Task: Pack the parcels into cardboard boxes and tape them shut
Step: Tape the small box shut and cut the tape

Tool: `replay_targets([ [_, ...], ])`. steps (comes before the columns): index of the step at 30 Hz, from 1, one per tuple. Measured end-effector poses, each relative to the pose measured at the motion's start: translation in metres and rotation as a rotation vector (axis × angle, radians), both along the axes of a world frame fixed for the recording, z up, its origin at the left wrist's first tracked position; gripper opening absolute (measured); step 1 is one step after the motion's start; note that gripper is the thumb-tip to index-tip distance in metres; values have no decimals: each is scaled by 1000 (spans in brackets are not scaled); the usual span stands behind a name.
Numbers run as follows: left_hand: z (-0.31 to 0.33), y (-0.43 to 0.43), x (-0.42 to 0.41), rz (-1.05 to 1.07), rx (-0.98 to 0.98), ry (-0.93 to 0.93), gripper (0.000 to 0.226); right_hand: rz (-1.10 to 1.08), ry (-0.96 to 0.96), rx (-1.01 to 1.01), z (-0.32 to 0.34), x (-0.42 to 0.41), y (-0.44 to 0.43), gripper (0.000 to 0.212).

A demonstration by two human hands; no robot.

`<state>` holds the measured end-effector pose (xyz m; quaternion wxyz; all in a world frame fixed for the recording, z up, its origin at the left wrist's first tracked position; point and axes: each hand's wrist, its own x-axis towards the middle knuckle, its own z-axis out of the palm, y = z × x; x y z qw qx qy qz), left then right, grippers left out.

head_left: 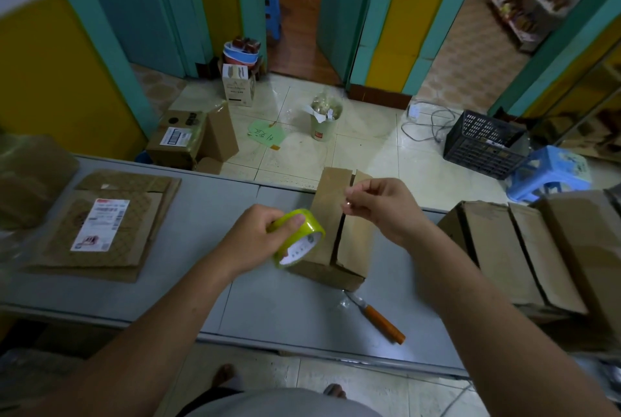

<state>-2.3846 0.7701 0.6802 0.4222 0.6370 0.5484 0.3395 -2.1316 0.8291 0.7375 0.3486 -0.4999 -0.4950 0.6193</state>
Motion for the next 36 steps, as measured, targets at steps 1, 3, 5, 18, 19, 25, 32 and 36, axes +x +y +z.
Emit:
replay_targets([
  [1,-1,-3,1,-11,-12,-17,72,6,-13,-1,5,7,6,7],
  [3,-6,-10,0,1,-6,-26,68,-42,-19,30,18,27,22,5],
  [5,-11,-17,-8,50,-38,-42,67,-108,-33,67,33,50,39,8],
  [18,-9,-60,10,70,-129,-222,57,-34,-296,105,17,55,100,9],
  [19,-7,-66,14,77,-152,-232,55,-49,-309,119,15,54,105,9],
  [25,-9,-89,51,157,-389,-251,56,-37,-460,200,-1,68,143,12],
  [32,-19,-80,94,260,-533,-335,45,55,-678,171,-59,44,185,14],
  [36,-27,-75,102,326,-611,-404,41,51,-676,168,-84,40,197,16],
])
